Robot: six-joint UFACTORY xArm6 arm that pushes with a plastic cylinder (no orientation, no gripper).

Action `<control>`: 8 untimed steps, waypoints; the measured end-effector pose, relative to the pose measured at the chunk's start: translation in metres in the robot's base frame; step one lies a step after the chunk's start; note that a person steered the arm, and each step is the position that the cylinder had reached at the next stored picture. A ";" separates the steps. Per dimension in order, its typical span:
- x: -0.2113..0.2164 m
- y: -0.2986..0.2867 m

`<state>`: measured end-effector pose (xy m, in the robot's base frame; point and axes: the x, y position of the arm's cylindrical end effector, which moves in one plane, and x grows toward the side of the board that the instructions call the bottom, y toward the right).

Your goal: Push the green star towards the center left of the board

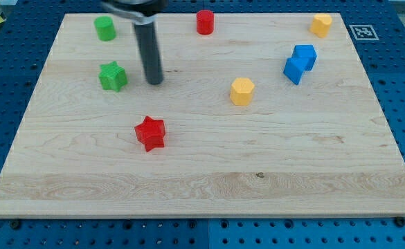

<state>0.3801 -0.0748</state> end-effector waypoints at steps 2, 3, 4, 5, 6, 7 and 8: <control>-0.020 -0.060; -0.006 -0.073; 0.001 -0.077; 0.014 -0.099; 0.014 -0.103; 0.014 -0.094; 0.014 -0.066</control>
